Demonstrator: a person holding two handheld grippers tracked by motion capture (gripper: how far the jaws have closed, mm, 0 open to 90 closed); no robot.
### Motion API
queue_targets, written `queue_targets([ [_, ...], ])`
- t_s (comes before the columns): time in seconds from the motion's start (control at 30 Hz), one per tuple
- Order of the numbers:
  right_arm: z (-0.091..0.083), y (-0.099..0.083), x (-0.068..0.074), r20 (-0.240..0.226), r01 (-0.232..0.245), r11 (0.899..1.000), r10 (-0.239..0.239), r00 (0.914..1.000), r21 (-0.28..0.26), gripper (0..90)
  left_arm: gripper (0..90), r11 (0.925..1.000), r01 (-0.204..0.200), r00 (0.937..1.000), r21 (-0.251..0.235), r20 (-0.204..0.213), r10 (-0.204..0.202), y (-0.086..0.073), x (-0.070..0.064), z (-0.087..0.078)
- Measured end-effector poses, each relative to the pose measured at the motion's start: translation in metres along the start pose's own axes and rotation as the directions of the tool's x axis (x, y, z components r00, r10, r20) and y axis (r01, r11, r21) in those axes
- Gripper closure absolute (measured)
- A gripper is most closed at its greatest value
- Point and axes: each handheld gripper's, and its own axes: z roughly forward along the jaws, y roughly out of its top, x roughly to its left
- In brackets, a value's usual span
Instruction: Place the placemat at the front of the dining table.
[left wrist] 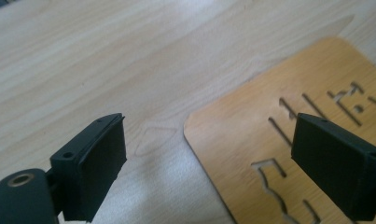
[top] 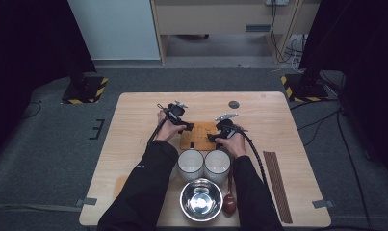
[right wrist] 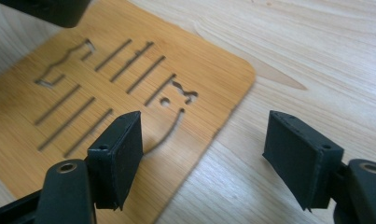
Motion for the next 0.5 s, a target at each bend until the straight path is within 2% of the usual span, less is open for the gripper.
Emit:
queue_targets([
  [0.1,0.0,-0.001,-0.003,0.007,-0.001,1.0,0.001,1.0,0.007,27.5,9.3,0.9995,-0.019,0.9998,0.025,-0.003,0.019,-0.006,0.003,0.004],
  [0.23,0.0,-0.001,-0.004,0.011,0.006,1.0,-0.006,0.9999,0.008,27.4,9.5,0.9988,-0.013,0.9999,0.047,-0.002,0.013,-0.011,0.006,0.008],
  [0.33,0.0,0.0,-0.004,0.02,0.007,1.0,-0.007,0.9998,0.007,27.3,9.3,0.9976,-0.028,0.9996,0.063,-0.001,0.028,-0.013,0.007,0.009],
  [0.5,0.003,0.0,-0.003,0.026,0.013,1.0,-0.013,0.9996,-0.001,27.8,6.0,0.9975,-0.031,0.9994,0.063,-0.011,0.032,-0.014,0.008,0.01],
])
